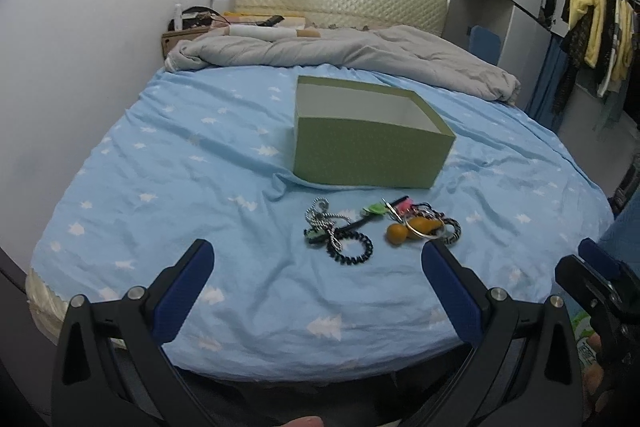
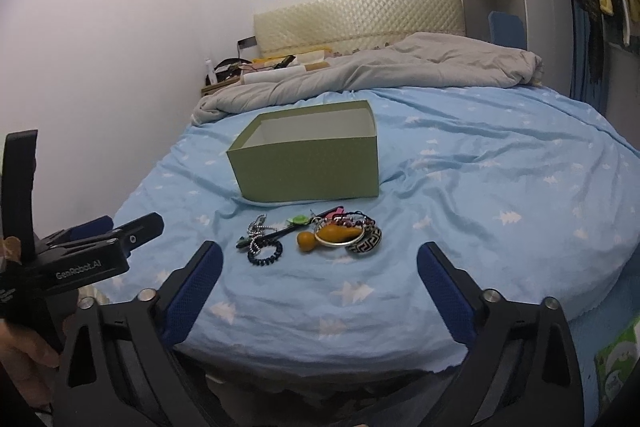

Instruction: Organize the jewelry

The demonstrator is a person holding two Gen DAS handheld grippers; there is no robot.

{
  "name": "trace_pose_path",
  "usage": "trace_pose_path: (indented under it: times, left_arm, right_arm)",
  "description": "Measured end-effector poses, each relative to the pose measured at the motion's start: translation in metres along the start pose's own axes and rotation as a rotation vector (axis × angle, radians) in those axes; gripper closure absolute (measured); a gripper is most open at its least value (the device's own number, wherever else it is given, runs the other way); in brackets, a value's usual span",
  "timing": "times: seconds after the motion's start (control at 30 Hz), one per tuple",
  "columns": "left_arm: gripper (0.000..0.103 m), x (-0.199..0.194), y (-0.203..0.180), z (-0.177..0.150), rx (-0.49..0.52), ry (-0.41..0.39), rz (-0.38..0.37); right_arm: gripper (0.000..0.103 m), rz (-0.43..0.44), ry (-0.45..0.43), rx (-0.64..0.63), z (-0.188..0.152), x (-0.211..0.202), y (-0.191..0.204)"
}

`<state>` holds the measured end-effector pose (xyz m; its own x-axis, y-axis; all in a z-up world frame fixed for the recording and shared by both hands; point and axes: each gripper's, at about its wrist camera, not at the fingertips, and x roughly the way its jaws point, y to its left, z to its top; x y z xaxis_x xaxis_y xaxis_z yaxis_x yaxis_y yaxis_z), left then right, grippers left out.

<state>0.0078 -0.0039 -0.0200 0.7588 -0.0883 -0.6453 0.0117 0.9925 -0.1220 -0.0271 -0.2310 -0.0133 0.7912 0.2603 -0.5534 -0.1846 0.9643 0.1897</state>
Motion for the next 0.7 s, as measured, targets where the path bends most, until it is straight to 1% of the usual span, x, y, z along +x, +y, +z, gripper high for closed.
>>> trace_pose_path:
  times: [0.1,0.17,0.27,0.37,0.57,0.6,0.7]
  left_arm:
    - [0.0,0.002,-0.001,-0.007,0.006,0.013,-0.017]
    - [0.0,0.005,0.001,-0.01,-0.012,0.026,-0.043]
    - [0.002,0.01,0.003,-0.01,-0.026,0.04,-0.064]
    - [0.008,0.021,0.003,-0.009,-0.03,0.047,-0.075]
    - [0.018,0.052,0.005,-0.005,-0.05,0.089,-0.108]
    - [0.021,0.057,0.005,-0.005,-0.052,0.096,-0.114]
    - [0.025,0.076,0.007,-0.004,-0.057,0.119,-0.124]
  right_arm:
    - [0.023,0.01,0.004,-0.003,-0.006,-0.003,0.0]
    - [0.026,0.022,0.014,-0.01,-0.009,-0.002,0.001]
    - [0.026,0.024,0.009,-0.015,-0.012,-0.001,0.002]
    - [0.026,0.022,-0.002,-0.031,-0.013,0.007,0.002]
    - [0.025,0.016,0.021,-0.025,-0.011,0.041,-0.007]
    - [0.025,0.013,0.025,-0.021,-0.012,0.047,-0.01]
    - [0.025,0.009,0.042,-0.014,-0.014,0.064,-0.015]
